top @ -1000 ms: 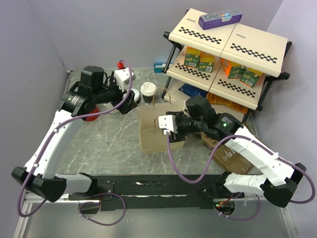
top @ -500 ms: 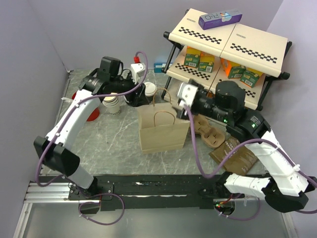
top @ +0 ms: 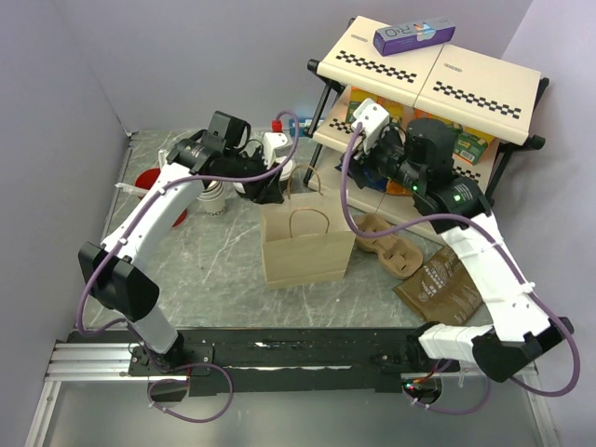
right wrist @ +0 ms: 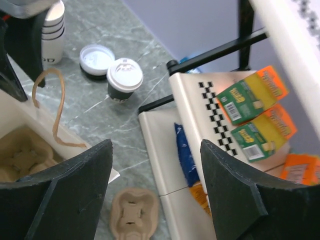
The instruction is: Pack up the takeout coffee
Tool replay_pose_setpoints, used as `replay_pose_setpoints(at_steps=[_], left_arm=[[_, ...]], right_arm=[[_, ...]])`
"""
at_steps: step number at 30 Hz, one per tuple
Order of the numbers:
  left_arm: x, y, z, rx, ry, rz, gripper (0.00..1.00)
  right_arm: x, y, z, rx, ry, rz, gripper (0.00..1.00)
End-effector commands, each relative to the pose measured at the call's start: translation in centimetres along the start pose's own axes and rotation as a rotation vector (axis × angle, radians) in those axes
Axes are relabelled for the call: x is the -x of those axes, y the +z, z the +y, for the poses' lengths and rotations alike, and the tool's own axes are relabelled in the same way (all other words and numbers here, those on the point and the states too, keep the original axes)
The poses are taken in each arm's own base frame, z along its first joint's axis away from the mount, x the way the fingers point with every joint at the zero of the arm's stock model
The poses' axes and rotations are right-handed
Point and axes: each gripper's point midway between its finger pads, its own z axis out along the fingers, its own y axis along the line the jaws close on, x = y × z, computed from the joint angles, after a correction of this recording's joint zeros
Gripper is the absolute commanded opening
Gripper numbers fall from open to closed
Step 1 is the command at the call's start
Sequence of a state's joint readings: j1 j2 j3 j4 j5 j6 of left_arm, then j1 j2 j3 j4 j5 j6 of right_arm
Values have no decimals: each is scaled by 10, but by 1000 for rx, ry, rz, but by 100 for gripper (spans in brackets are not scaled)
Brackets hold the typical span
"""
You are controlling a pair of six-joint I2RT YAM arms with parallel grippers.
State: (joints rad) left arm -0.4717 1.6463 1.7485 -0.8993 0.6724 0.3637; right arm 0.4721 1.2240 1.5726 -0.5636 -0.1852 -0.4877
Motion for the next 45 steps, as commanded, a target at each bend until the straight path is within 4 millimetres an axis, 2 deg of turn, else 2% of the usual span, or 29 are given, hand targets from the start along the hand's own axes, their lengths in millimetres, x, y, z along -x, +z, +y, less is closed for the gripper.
replay_pose_setpoints(at_steps=[1, 3, 4, 6, 8, 15, 22, 27, 31, 34, 35, 38, 41, 42, 43, 44, 45], left_arm=[[-5, -11, -4, 16, 46, 44, 35], [-15, -16, -5, 25, 56, 89, 24], [-19, -20, -5, 33, 58, 105, 21], [-25, -32, -4, 70, 68, 139, 14], [-27, -47, -4, 109, 78, 138, 10], [-56, -89, 2, 225, 77, 217, 1], [-88, -121, 4, 253, 21, 303, 1], [-102, -145, 17, 295, -43, 319, 1], [-114, -164, 25, 354, -8, 346, 1], [-129, -171, 26, 360, 1, 369, 1], [-142, -172, 25, 357, -17, 391, 1], [-162, -179, 24, 369, -24, 428, 1], [-173, -184, 25, 380, -35, 448, 1], [-177, -189, 28, 398, -56, 452, 4], [-179, -192, 30, 409, -70, 455, 15], [-178, -191, 30, 412, -90, 445, 38], [-177, -192, 30, 416, -103, 435, 46]], right_arm=[[-5, 21, 1, 32, 52, -15, 77], [-12, 29, 2, 51, 58, 14, 76], [-10, 37, -3, 46, 56, 28, 75], [-10, 40, -13, 27, 78, 36, 74], [-12, 41, -17, 34, 73, 26, 73], [-23, 59, -2, 118, 84, 32, 71], [-34, 95, 15, 239, 88, 38, 68], [-41, 128, 21, 294, 73, 36, 66], [-49, 150, 24, 306, 23, 21, 65], [-55, 174, 25, 310, -2, 21, 65], [-55, 180, 25, 311, -9, 18, 65], [-57, 202, 27, 311, -27, 13, 65], [-55, 224, 33, 324, -32, 0, 65], [-55, 230, 35, 331, -26, 0, 64], [-54, 241, 37, 334, -10, -1, 64], [-51, 247, 44, 343, -4, -4, 63], [-51, 252, 46, 338, 4, -1, 63]])
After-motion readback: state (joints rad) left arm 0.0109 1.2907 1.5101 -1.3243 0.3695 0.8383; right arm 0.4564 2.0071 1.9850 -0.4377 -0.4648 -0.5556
